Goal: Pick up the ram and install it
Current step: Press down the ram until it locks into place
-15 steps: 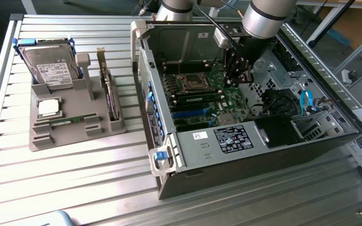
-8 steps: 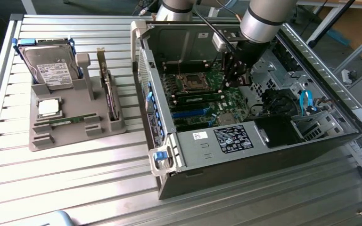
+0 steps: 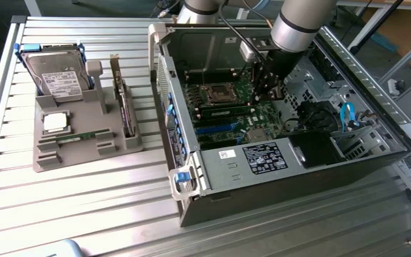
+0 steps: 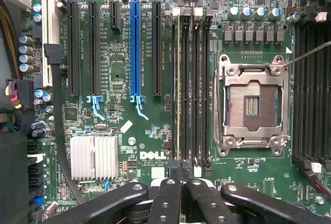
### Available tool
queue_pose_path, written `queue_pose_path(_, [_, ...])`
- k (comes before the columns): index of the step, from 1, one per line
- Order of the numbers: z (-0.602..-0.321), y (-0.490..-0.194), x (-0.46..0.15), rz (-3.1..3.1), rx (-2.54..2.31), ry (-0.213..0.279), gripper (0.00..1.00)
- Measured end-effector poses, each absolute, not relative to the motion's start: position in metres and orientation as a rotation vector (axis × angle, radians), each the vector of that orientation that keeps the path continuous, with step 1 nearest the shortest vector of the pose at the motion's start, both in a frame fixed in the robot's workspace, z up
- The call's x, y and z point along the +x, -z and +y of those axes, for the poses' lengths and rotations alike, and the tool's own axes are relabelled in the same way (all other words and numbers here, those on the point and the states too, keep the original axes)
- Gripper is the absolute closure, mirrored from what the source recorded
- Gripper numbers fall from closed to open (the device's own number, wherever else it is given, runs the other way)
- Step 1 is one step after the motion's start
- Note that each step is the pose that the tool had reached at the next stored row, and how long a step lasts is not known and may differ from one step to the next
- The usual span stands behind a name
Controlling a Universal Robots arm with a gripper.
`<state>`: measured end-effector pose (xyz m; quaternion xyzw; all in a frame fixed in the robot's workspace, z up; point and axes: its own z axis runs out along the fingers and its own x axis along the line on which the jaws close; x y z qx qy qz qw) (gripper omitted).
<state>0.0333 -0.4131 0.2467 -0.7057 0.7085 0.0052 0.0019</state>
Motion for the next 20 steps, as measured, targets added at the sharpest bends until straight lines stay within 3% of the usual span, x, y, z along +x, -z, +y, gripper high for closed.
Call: queue_pose_path(20, [-0.4122, -0.2405, 0.0333, 2.223, -2.214, -0.017, 0.90])
